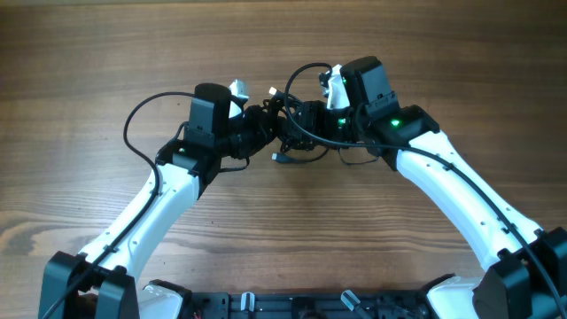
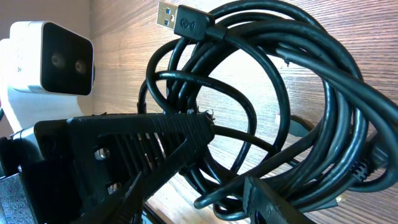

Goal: Untangle cables
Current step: 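Grasp a cable loop with the right gripper beside the left gripper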

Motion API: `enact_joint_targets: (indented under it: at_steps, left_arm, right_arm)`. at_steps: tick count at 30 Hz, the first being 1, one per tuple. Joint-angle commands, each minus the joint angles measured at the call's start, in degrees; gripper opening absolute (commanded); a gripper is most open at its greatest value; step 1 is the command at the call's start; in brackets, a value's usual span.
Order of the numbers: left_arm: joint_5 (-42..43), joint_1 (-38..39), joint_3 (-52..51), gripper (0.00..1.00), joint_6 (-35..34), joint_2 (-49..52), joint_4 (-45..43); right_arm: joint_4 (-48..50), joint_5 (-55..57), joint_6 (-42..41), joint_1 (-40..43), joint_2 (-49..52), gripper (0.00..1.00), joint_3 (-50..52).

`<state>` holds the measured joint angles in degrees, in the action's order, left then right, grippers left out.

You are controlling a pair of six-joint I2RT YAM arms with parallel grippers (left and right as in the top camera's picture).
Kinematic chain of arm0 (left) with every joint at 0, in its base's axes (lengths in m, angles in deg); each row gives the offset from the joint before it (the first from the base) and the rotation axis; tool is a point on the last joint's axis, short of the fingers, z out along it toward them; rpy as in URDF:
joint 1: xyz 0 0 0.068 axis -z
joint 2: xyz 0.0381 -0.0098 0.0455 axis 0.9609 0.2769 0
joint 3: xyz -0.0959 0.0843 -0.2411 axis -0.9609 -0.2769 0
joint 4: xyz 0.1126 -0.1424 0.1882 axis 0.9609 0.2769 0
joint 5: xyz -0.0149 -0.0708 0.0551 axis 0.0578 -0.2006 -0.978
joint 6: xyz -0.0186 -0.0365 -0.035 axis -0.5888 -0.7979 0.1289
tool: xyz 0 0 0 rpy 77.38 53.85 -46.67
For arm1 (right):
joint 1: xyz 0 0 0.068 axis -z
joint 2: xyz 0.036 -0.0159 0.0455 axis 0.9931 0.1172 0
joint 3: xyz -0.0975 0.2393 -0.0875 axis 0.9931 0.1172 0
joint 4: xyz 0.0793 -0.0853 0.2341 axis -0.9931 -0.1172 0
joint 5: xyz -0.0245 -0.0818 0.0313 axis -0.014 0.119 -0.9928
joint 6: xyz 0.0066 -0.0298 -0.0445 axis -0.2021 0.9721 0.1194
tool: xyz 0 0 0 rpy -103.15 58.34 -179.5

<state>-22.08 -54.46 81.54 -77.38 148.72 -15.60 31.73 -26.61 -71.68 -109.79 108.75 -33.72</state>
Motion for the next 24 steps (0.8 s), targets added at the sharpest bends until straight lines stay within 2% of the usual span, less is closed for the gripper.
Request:
enact_joint_targets:
  at_steps: [1, 14, 18, 20, 22, 24]
  left_arm:
    - [0.09, 0.37, 1.18, 0.04, -0.52, -1.33, -0.76]
    - [0.07, 1.05, 1.18, 0.04, -0.46, -1.33, -1.42]
    - [0.07, 1.05, 1.18, 0.04, -0.46, -1.33, -1.42]
    - [0.07, 1.05, 1.16, 0.04, -0.46, -1.33, -1.42]
    - [0.07, 1.05, 1.16, 0.04, -0.46, -1.31, -1.42]
    - [0.04, 1.05, 1.18, 0.04, -0.46, -1.33, -1.42]
  right_arm:
    - [-0.44, 2.64, -0.42, -0.63, 0.42, 0.53, 0.02]
    - [-6.88, 7.85, 1.31, -2.01, 1.99, 0.52, 0.83]
    - [-9.79, 10.88, 3.06, -2.01, 2.32, 0.49, 0.85]
    - [-10.43, 11.74, 3.43, -2.01, 2.36, 0.42, 0.85]
    - [-10.51, 11.69, 3.89, -2.01, 2.36, 0.29, 0.85]
    - [-11.21, 11.72, 4.11, -2.01, 2.36, 0.12, 0.85]
